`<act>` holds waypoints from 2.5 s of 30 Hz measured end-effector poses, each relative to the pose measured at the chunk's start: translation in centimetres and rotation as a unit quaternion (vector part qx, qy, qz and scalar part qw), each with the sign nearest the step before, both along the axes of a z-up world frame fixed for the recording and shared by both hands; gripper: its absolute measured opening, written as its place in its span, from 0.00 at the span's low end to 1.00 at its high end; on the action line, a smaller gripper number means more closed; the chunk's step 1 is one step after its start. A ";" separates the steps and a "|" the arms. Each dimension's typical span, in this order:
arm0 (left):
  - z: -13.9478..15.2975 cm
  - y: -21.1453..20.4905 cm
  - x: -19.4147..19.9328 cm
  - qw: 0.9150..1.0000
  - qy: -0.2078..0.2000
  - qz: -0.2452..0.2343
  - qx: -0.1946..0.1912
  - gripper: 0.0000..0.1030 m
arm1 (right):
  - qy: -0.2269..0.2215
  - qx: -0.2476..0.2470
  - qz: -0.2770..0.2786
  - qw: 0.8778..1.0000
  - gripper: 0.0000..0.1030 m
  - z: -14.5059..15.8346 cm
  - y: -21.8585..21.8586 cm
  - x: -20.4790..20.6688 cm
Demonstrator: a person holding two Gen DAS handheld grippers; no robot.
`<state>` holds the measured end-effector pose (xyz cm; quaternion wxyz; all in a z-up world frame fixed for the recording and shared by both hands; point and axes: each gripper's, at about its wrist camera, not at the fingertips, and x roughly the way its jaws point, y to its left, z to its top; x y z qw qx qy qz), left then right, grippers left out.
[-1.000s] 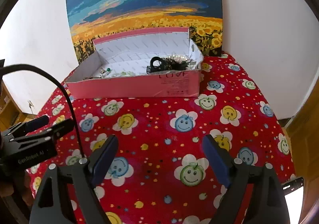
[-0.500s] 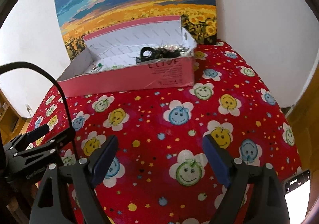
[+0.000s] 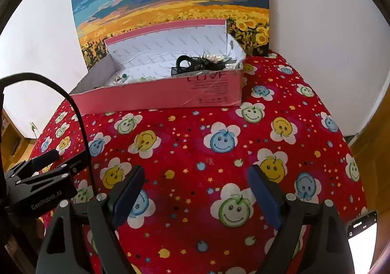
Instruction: Organize jewelry
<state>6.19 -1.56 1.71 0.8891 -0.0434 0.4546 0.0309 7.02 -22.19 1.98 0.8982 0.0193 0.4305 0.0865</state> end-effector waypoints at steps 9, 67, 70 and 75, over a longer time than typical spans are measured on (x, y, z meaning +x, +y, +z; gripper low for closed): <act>0.3 -0.3 -0.2 1.000 -0.006 -0.003 0.006 0.82 | -0.004 -0.002 -0.002 1.000 0.85 0.2 -0.1 -0.1; 0.6 -0.5 -0.4 1.000 -0.015 -0.017 0.011 0.82 | -0.016 -0.016 -0.005 1.000 0.85 0.7 0.0 -0.3; 0.6 -0.5 -0.4 1.000 -0.015 -0.017 0.011 0.82 | -0.015 -0.015 -0.005 1.000 0.85 0.7 0.1 -0.3; 0.6 -0.5 -0.4 1.000 -0.015 -0.017 0.011 0.81 | -0.016 -0.016 -0.005 1.000 0.85 0.7 0.2 -0.4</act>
